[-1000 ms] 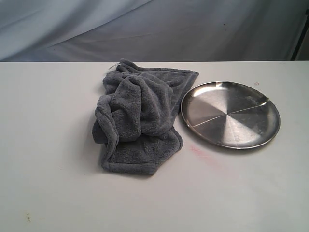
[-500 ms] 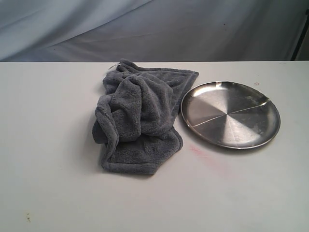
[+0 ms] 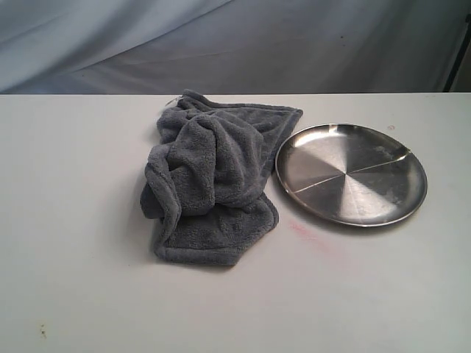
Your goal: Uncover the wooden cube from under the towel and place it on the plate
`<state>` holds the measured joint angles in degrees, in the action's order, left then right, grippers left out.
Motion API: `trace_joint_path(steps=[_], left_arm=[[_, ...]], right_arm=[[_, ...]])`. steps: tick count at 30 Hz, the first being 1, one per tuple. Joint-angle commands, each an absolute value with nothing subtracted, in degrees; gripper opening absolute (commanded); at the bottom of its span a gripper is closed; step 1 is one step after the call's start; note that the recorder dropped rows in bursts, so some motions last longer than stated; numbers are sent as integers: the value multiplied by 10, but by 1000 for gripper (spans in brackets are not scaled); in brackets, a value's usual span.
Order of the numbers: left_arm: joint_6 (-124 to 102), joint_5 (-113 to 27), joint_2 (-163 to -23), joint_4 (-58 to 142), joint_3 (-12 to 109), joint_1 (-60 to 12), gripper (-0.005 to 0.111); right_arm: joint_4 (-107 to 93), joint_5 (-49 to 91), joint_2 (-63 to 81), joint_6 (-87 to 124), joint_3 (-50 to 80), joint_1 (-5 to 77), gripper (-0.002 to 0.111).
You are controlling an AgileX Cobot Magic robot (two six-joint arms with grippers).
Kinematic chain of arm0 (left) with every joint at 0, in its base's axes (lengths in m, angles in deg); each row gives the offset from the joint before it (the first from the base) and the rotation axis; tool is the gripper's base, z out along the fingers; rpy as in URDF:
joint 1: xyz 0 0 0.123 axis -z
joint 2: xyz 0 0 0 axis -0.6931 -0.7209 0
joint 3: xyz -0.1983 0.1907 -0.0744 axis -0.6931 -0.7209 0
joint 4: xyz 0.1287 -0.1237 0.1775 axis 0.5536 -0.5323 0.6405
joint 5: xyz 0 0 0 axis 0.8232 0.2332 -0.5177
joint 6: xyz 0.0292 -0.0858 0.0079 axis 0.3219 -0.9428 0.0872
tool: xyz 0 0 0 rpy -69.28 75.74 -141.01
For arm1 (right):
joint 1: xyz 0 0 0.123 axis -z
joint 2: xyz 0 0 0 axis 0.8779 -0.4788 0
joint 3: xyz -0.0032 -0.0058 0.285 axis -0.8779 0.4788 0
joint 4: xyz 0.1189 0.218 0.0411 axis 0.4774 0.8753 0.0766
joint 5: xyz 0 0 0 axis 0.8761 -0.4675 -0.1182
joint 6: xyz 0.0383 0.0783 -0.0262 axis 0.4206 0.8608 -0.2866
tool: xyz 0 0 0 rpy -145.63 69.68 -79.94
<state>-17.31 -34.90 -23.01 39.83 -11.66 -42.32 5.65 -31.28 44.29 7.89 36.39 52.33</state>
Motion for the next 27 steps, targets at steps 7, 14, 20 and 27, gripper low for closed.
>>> trace_joint_path(steps=[7,14,20,27], left_arm=[[-173,-350,-229,399,-119,-423,1],[-175,-350,-229,399,-119,-423,1],[-175,-350,-229,399,-119,-423,1],[-173,-350,-229,399,-119,-423,1]], right_arm=[[86,-390,200,78,335,414,0],[56,-383,32,107,311,314,0],[26,-377,-88,142,200,227,0],[23,-357,-208,145,26,156,0]])
